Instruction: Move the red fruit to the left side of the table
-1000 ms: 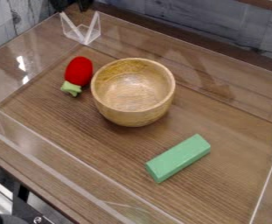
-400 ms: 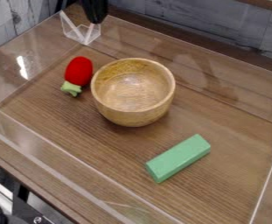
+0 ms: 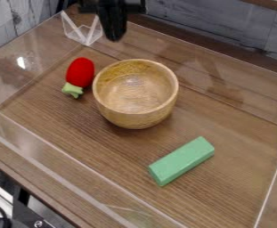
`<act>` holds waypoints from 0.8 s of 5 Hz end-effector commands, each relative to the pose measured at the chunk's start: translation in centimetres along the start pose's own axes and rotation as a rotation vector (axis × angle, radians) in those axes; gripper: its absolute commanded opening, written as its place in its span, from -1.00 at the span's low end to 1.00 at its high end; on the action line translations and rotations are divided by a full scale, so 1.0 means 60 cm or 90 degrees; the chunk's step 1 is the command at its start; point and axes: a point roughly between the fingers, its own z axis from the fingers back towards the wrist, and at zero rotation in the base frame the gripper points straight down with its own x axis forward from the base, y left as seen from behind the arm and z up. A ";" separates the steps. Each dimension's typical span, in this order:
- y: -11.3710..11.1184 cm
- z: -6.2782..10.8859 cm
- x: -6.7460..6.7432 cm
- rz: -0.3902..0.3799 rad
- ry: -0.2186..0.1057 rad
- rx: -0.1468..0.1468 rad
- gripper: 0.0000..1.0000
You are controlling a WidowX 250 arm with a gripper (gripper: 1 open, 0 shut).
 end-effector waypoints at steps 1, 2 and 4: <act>-0.005 -0.003 0.008 -0.043 -0.023 0.009 -1.00; -0.019 -0.034 0.010 -0.041 -0.022 0.011 -1.00; -0.039 -0.049 0.007 -0.047 -0.027 0.004 1.00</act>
